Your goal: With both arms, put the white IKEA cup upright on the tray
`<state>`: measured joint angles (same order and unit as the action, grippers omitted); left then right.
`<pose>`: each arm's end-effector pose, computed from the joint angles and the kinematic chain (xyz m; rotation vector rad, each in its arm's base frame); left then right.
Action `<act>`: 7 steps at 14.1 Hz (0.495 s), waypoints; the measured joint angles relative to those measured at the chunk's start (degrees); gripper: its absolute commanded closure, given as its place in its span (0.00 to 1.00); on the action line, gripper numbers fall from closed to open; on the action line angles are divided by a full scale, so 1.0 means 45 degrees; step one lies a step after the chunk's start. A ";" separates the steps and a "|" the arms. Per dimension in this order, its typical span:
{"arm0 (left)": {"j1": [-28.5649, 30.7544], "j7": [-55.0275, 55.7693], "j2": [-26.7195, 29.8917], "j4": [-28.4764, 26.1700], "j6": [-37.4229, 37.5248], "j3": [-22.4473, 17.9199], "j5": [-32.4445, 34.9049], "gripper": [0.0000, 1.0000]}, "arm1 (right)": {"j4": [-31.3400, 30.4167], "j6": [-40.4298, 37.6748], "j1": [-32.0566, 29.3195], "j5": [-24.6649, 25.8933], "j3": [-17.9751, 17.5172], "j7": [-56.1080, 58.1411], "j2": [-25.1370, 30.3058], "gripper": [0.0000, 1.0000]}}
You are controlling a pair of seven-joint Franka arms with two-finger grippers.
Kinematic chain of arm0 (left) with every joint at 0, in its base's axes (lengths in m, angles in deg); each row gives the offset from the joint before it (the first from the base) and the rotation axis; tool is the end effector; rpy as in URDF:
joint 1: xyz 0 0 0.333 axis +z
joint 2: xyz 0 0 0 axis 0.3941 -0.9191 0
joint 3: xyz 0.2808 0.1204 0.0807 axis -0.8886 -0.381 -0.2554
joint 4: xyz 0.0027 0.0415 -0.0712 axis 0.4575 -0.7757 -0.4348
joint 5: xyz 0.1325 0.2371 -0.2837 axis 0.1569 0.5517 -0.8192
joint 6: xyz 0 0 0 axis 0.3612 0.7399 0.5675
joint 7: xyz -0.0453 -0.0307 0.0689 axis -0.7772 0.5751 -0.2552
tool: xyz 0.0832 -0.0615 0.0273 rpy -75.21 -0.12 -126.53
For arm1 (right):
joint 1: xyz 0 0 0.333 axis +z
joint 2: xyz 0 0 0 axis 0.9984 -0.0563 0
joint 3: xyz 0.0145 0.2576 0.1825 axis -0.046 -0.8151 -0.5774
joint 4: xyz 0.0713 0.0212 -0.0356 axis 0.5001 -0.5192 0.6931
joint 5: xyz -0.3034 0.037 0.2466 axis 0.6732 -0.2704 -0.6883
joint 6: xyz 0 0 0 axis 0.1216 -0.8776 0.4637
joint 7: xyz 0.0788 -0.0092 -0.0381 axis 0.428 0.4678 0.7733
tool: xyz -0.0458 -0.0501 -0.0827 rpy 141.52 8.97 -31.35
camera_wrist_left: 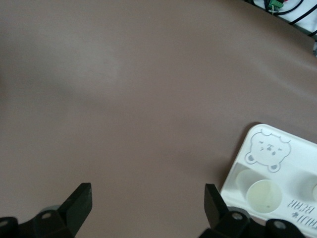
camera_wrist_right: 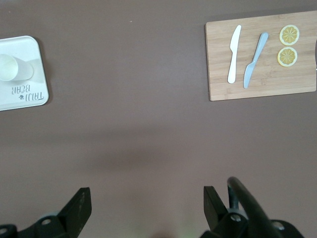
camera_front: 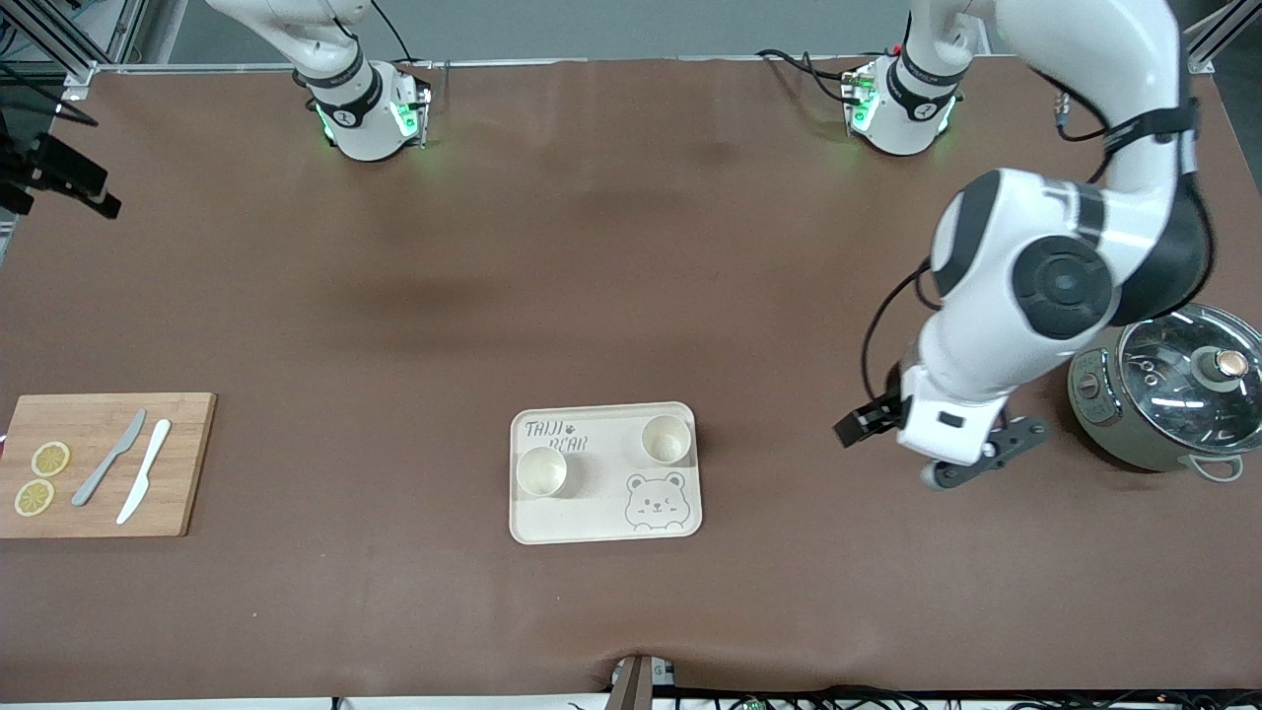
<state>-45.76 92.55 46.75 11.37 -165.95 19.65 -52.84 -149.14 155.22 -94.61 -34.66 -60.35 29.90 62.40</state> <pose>0.6715 -0.2126 0.4889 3.0657 0.6202 0.0192 0.5047 -0.0447 0.6492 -3.1167 0.1196 0.0098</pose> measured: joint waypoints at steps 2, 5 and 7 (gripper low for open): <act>0.0511 -0.1166 0.0450 -0.0119 0.0494 0.0000 -0.0007 0.00 | -0.0175 0.0152 0.0001 0.0000 -0.0043 0.0002 -0.0051 0.00; 0.1341 -0.2990 0.1390 -0.0873 0.0701 0.0004 -0.0013 0.00 | -0.0172 0.0165 -0.0006 0.0001 -0.0068 0.0002 -0.0036 0.00; 0.1792 -0.4036 0.1976 -0.1379 0.0836 0.0003 -0.0016 0.00 | -0.0172 0.0165 -0.0013 0.0004 -0.0068 0.0002 -0.0036 0.00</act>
<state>-37.70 74.39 55.64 5.17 -162.19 19.66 -52.91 -149.92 155.96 -94.67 -34.64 -60.65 29.90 62.24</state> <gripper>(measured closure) 0.000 0.000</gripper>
